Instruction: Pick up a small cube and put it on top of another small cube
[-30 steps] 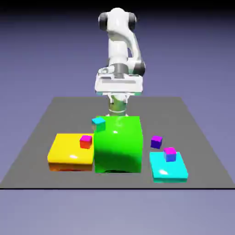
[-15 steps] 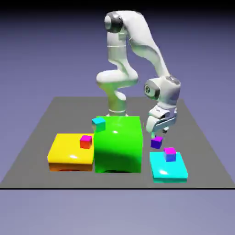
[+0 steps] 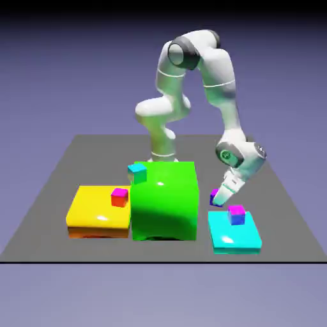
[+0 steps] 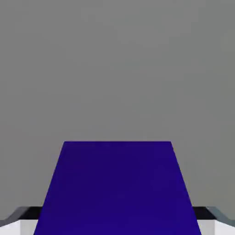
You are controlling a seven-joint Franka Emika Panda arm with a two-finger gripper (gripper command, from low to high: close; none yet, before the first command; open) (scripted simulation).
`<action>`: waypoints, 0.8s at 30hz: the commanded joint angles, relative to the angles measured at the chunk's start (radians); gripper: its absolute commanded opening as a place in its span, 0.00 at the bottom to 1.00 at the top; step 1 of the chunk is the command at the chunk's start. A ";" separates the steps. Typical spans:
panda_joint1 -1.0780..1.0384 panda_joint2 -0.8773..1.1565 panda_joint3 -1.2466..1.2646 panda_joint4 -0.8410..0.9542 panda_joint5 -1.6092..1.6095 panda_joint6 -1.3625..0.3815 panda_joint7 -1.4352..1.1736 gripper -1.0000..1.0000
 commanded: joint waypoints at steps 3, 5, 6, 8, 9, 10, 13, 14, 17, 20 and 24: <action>-0.003 -0.101 0.058 0.031 0.079 -0.092 -0.073 0.00; -0.060 -0.103 0.030 0.095 0.074 -0.070 -0.043 0.00; -0.096 -0.101 0.011 0.130 0.069 -0.059 -0.020 0.00; -0.169 -0.097 -0.028 0.199 0.059 -0.038 0.026 0.00; -0.205 -0.095 -0.047 0.234 0.054 -0.028 0.049 0.00; -0.241 -0.092 -0.077 0.261 0.051 -0.023 0.077 0.00; -0.350 -0.083 -0.171 0.339 0.045 -0.016 0.165 0.00; -0.386 -0.080 -0.203 0.365 0.043 -0.013 0.194 0.00; -0.444 -0.081 -0.307 0.387 0.063 -0.035 0.254 0.00; -0.479 -0.086 -0.416 0.384 0.096 -0.071 0.302 0.00; -0.525 -0.094 -0.561 0.379 0.140 -0.119 0.366 0.00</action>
